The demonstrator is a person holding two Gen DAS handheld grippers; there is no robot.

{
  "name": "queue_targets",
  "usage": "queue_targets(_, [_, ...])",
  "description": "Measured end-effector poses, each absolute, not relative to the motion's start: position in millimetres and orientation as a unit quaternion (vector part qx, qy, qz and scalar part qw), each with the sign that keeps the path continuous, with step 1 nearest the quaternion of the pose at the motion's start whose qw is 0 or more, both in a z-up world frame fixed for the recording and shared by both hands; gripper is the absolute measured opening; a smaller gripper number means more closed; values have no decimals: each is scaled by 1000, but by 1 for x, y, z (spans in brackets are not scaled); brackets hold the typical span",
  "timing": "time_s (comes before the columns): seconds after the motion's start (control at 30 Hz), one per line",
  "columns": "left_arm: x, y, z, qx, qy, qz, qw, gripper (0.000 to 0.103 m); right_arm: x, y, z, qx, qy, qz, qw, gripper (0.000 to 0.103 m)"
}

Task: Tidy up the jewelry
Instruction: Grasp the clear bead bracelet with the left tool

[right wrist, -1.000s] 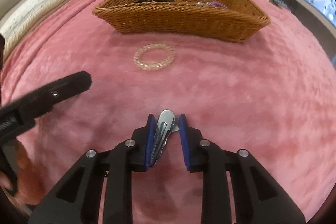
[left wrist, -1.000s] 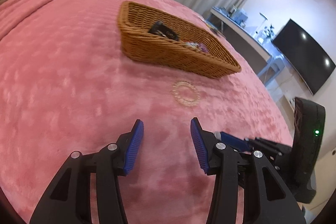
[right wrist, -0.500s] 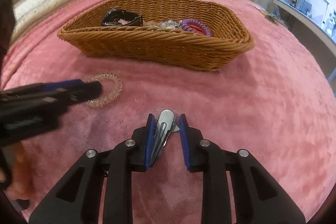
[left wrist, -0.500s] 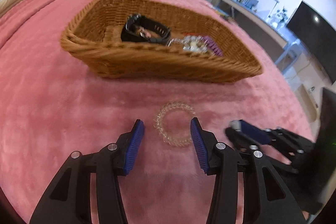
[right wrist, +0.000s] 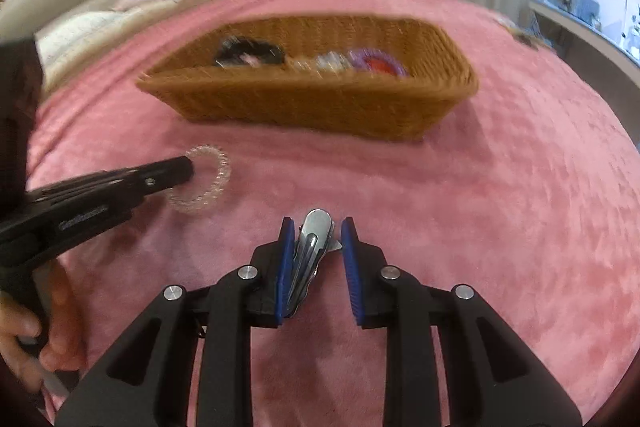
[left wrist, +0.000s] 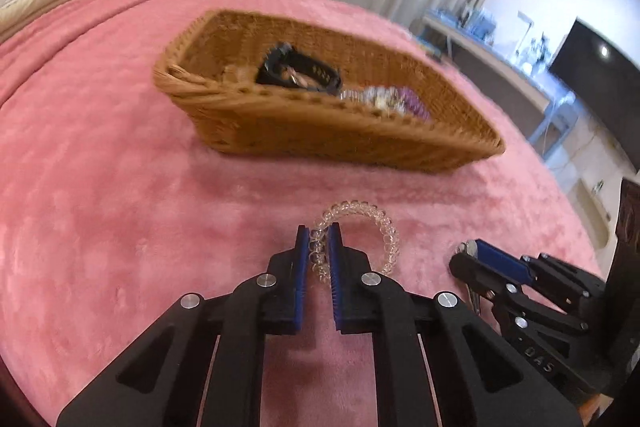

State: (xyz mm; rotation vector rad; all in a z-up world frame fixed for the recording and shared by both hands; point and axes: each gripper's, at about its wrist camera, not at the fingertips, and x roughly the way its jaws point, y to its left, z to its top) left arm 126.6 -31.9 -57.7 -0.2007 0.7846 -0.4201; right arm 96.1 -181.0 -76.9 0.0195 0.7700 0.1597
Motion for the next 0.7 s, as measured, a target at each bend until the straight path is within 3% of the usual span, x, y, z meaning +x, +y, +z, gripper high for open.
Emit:
queue_targets(0.33, [102,-19,-32,-122,329,-211,912,8,75,-168,-51,-16,328,87,940,21])
queue_targets(0.7, [87,-23,102,-69,224,-212,949,8,109,-172,76,0,281,98,955,21])
